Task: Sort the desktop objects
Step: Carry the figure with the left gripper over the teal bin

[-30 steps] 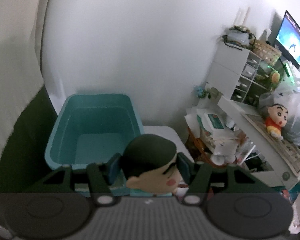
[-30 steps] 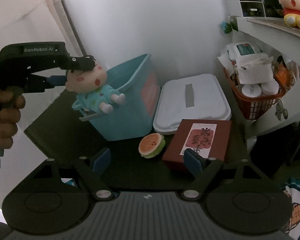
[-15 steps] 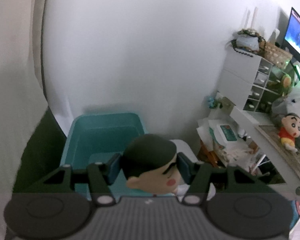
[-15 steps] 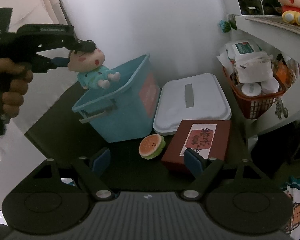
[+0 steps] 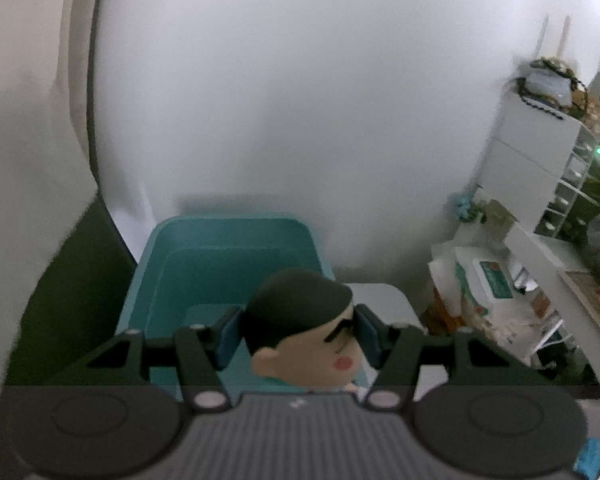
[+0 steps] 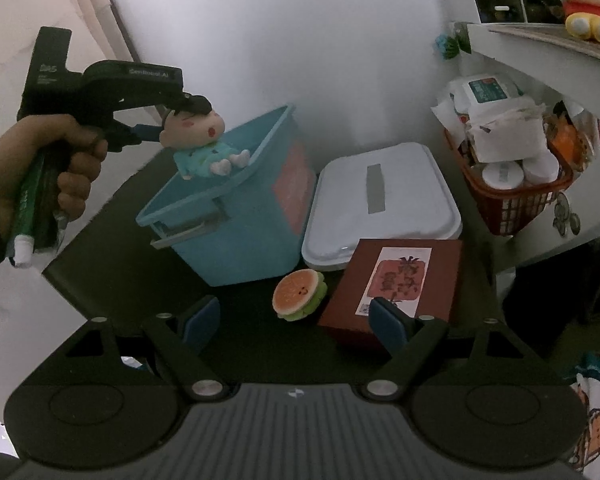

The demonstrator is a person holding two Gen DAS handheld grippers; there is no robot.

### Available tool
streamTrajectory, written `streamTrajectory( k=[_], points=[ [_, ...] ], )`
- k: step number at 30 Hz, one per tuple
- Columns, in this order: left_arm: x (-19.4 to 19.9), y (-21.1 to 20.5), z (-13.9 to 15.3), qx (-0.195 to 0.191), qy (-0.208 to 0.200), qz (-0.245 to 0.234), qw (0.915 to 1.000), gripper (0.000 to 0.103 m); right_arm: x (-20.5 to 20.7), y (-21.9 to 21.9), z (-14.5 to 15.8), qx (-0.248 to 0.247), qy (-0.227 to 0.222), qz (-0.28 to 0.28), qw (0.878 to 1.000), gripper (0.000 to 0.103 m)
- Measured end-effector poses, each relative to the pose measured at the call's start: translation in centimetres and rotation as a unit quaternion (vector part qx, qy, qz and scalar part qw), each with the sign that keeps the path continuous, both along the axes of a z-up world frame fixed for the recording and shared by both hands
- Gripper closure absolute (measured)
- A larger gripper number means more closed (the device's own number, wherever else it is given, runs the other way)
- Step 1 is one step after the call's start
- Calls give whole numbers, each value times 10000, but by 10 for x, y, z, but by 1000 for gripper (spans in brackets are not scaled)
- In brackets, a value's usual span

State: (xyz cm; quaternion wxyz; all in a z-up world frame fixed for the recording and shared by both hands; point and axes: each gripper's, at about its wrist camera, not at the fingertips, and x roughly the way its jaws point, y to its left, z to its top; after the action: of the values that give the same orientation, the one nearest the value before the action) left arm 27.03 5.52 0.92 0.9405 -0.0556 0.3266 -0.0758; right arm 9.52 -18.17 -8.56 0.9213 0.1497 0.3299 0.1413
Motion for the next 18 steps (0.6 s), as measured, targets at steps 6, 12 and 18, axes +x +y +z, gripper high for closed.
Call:
streamTrajectory(
  k=[6,12,18],
  points=[
    [20,8,1,120,-11,33,9999,40,13,3,-10,-124,95,-22,9999,16],
    [42,17,-9,172,91,92,9998,40,25,2,-20,-55,241,-77,9997,16],
    [66,22,-25,232,290,113,9992,40,37,3,-27,50,363,-90,9993,16]
  ],
)
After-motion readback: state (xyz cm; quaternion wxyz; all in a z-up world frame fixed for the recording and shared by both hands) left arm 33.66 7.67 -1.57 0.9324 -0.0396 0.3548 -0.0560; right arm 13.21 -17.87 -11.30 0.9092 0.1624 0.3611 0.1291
